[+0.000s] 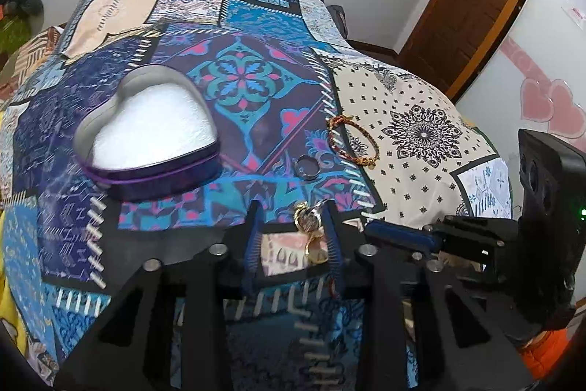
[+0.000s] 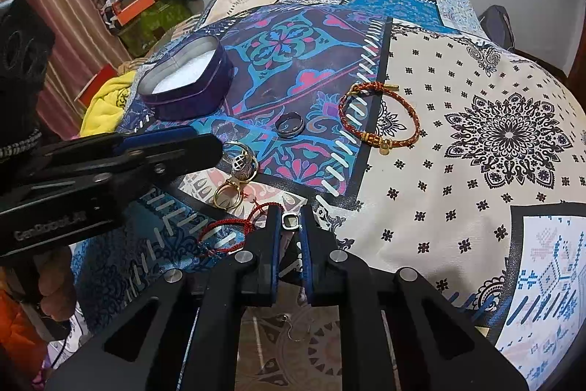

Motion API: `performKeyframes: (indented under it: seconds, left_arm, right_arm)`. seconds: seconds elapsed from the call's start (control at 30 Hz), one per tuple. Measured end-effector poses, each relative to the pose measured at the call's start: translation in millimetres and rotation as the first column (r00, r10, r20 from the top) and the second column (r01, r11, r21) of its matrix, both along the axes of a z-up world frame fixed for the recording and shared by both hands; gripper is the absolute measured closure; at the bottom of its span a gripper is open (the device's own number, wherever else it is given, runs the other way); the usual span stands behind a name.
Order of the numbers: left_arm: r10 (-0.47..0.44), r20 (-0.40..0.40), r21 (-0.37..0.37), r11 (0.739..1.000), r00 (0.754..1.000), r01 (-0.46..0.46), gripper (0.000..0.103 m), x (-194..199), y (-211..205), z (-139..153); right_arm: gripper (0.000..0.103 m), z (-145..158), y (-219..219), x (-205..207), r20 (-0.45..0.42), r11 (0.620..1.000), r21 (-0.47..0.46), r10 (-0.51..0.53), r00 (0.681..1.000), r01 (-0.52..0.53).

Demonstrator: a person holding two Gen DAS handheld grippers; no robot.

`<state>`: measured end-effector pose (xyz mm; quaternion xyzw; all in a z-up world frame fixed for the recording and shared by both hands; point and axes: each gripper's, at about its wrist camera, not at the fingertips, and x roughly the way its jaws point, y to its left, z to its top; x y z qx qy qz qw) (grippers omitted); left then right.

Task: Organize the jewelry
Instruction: 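Lower both tools toward the jewelry scattered beside the heart tin, then grasp a small earring with the left tool while the right tool grasps a silver ring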

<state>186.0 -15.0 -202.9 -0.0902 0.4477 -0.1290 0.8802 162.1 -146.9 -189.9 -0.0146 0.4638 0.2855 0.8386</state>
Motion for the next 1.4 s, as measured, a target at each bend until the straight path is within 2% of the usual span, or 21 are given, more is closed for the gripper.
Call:
performKeyframes:
  seconds: [0.13,0.27,0.5,0.8,1.1,1.4]
  left_arm:
    - [-0.018,-0.004,0.005,1.0,1.0,0.018,0.083,7,-7,-5]
    - [-0.031,-0.013,0.003,1.0,0.999,0.031,0.101,11,-13,-10]
    - [-0.026,0.034,0.01,1.0,0.999,0.026,0.101,6,-15,2]
    - [0.008,0.129,-0.015,1.0,0.992,-0.007,0.101,-6,-2,44]
    - [0.077,0.218,-0.009,0.997,0.973,-0.077,0.101,-19,27,77]
    - [0.151,0.272,0.006,0.987,0.95,-0.159,0.101,-24,60,89]
  right_arm:
    - [0.094,1,-3,2,-0.001,1.0,0.014,-0.011,1.0,0.011]
    - [0.094,2,-7,3,-0.001,0.999,0.025,-0.028,1.0,0.028]
    - [0.094,12,-14,3,0.021,0.998,0.035,-0.055,0.998,0.054]
    - [0.094,41,-15,1,0.096,0.997,0.05,-0.065,0.993,0.06]
    - [0.094,76,3,9,0.186,0.994,0.1,-0.06,0.981,0.042]
    - [0.094,96,35,19,0.245,0.991,0.131,-0.024,0.969,-0.008]
